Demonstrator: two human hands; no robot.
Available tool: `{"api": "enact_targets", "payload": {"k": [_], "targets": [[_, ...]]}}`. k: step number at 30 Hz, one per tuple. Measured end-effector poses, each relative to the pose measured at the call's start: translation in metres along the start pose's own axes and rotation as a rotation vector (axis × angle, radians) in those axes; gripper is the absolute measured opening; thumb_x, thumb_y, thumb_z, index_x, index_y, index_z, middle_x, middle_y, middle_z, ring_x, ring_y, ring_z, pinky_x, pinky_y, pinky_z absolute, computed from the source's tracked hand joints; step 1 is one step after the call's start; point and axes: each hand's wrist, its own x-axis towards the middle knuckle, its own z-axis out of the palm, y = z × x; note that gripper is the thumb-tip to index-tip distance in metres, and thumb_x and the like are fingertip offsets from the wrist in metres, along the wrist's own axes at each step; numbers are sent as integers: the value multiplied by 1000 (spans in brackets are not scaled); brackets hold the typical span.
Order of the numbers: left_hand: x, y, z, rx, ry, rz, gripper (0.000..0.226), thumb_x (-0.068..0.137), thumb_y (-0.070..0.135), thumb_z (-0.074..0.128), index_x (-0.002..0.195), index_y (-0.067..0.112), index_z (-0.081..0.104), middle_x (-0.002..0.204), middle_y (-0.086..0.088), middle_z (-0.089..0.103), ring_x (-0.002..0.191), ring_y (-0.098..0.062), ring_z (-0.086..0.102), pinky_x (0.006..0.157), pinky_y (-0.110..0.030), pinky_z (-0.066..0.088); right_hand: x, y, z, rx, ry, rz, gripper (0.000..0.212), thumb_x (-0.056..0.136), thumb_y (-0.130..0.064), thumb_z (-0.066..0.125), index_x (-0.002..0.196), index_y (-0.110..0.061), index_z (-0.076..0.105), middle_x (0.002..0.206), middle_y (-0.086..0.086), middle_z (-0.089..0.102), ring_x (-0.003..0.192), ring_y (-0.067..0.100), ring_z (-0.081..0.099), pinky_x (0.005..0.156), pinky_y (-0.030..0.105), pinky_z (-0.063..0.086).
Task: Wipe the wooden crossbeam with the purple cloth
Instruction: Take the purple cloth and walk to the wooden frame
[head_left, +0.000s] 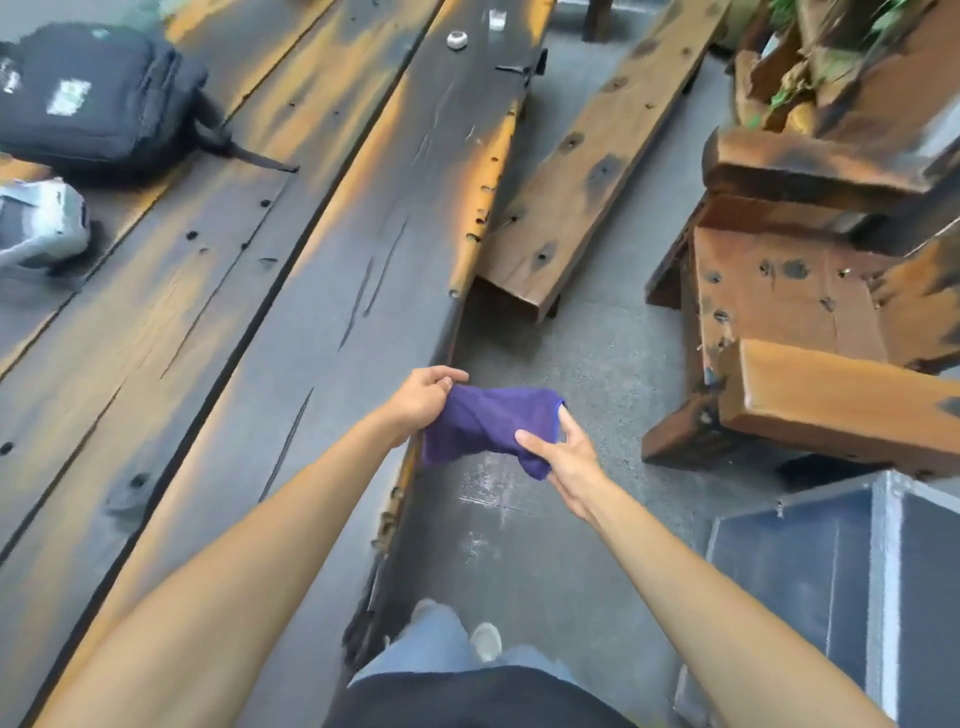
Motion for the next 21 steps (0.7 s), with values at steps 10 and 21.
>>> {"api": "enact_targets", "payload": {"k": [10, 21], "targets": [[190, 143, 78, 43, -272, 40, 47, 70, 6, 90, 112, 2, 69, 90, -15, 67, 77, -21, 63, 68, -28, 51, 120, -123, -116, 37, 297, -117, 88, 64, -16, 97, 138, -25, 50, 119, 2, 73, 96, 9, 75, 76, 20, 58], [388, 370, 179, 131, -642, 276, 33, 87, 2, 75, 119, 1, 69, 74, -7, 73, 70, -13, 66, 72, -23, 53, 223, -296, -235, 274, 525, -205, 115, 72, -15, 91, 161, -35, 21, 143, 10, 58, 130, 29, 61, 116, 52, 42]]}}
